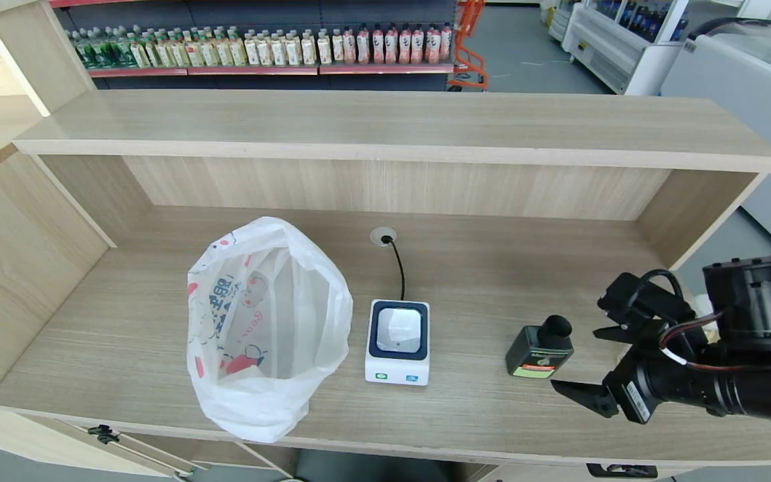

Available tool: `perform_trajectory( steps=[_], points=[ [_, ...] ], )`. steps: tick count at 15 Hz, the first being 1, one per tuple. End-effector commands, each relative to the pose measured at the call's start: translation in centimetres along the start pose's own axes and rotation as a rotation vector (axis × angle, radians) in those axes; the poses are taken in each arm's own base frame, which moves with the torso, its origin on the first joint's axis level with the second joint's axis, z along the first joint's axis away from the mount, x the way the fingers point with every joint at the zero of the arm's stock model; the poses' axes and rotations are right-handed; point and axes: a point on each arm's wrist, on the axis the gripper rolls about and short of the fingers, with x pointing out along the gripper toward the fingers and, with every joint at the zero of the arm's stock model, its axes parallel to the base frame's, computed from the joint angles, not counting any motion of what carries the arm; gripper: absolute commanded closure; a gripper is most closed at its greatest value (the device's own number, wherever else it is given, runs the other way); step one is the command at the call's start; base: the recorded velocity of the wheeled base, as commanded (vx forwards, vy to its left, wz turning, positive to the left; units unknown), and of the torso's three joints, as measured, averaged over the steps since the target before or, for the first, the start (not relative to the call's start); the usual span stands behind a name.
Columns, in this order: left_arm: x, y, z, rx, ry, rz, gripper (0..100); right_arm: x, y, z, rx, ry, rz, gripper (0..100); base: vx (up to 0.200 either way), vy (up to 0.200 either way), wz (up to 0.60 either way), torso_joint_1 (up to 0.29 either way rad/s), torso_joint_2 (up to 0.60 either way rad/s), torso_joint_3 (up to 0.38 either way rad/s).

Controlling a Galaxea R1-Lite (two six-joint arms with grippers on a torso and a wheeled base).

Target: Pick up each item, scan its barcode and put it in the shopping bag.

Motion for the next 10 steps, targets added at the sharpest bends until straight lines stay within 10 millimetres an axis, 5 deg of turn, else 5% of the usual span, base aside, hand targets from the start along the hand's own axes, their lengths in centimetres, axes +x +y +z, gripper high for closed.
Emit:
perform_trajectory(
  steps=[1,10],
  points=[
    [0.0,0.0,0.0,0.0,-0.001,0.0,0,2.4,0.2,-1.1,-0.006,0.05,0.029,0,0.0,0.0,0.0,0.0,0.0,0.0],
    [0.0,0.0,0.0,0.0,-0.001,0.0,0,8.2,0.4,-1.3,-0.079,-0.171,0.067,0,0.0,0.0,0.0,0.0,0.0,0.0]
  ],
)
